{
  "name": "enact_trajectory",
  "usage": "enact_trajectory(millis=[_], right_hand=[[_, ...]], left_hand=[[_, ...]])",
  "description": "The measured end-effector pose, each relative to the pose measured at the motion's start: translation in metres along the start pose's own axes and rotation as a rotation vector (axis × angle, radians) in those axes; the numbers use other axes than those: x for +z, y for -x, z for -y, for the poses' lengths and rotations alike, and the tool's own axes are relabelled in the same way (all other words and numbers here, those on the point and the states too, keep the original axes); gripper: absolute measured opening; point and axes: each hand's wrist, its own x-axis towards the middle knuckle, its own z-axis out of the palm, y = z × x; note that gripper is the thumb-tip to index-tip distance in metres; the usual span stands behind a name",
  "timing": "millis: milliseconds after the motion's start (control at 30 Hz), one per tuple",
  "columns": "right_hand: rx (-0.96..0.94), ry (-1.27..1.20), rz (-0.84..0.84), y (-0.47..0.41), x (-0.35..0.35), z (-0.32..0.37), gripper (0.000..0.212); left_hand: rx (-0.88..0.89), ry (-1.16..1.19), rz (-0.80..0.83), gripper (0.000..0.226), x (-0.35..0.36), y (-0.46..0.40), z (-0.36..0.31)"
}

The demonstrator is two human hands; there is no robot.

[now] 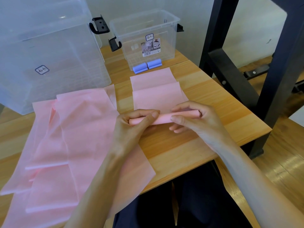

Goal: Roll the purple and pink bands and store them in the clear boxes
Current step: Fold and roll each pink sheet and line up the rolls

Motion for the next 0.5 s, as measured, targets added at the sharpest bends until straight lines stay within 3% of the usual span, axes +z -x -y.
enact_trajectory(millis=[167, 500], right_hand=[[0.006, -0.025, -0.039, 0.0014, 0.0002, 0.0004, 0.026], [-0.005, -0.004, -0.031, 0.001, -0.0001, -0.0005, 0.023]], left_hand=[[-0.007, -0.006, 0.063, 0.014, 0.0001, 0.0024, -0.0012], [-0.018, 0.03, 0.028, 0.017, 0.0, 0.001, 0.0009]])
